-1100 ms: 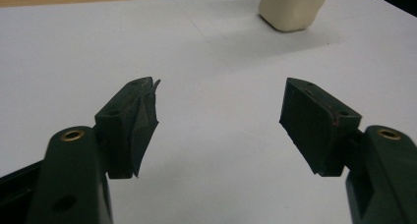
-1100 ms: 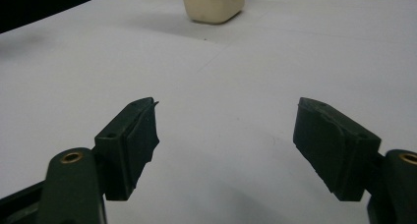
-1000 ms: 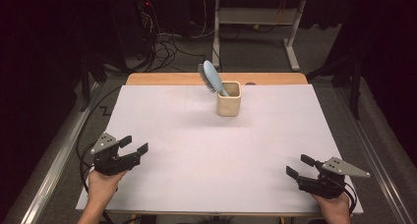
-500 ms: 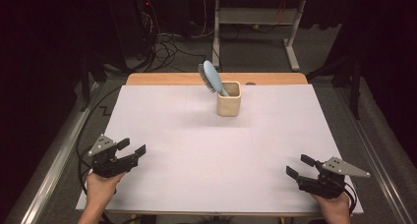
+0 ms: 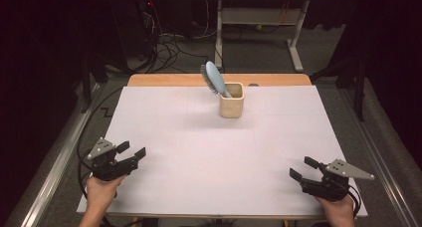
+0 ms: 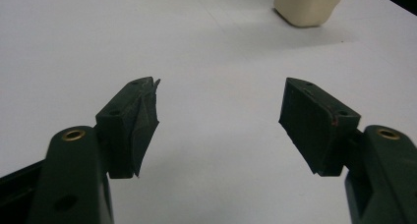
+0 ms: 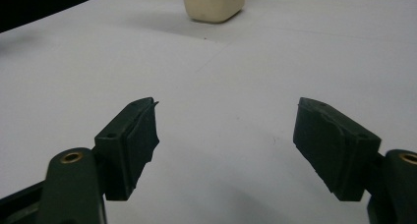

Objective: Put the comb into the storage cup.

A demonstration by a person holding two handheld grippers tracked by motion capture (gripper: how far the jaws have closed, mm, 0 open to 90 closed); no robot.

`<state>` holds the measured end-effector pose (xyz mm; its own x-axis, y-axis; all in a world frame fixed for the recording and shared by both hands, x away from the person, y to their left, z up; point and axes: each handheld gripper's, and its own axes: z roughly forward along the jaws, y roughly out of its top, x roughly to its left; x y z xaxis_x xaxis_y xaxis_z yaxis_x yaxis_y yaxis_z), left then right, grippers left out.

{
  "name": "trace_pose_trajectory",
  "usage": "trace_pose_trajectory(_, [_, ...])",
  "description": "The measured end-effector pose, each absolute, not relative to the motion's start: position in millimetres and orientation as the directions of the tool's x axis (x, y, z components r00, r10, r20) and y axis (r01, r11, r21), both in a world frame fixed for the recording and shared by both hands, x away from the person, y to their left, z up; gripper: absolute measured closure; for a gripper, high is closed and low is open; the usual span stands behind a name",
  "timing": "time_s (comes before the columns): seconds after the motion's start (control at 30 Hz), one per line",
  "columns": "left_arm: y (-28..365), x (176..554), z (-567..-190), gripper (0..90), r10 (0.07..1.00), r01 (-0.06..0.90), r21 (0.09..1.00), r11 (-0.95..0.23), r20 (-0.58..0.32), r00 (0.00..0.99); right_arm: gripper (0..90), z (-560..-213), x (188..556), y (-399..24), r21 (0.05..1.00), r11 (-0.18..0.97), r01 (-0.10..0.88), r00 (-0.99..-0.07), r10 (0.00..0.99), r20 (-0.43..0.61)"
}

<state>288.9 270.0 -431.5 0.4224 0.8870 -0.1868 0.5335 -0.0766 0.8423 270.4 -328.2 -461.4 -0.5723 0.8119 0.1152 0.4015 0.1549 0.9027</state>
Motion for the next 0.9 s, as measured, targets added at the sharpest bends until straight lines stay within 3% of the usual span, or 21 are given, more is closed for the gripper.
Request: trace_pose_trajectory(0.9, [272.8,286.3,-447.1,31.5,0.895,0.547,0.835,-0.051,-0.205,0.397,25.1,-461.4,270.4,-328.1,0.902,0.157,0.402,-0.572,0.812,0.114])
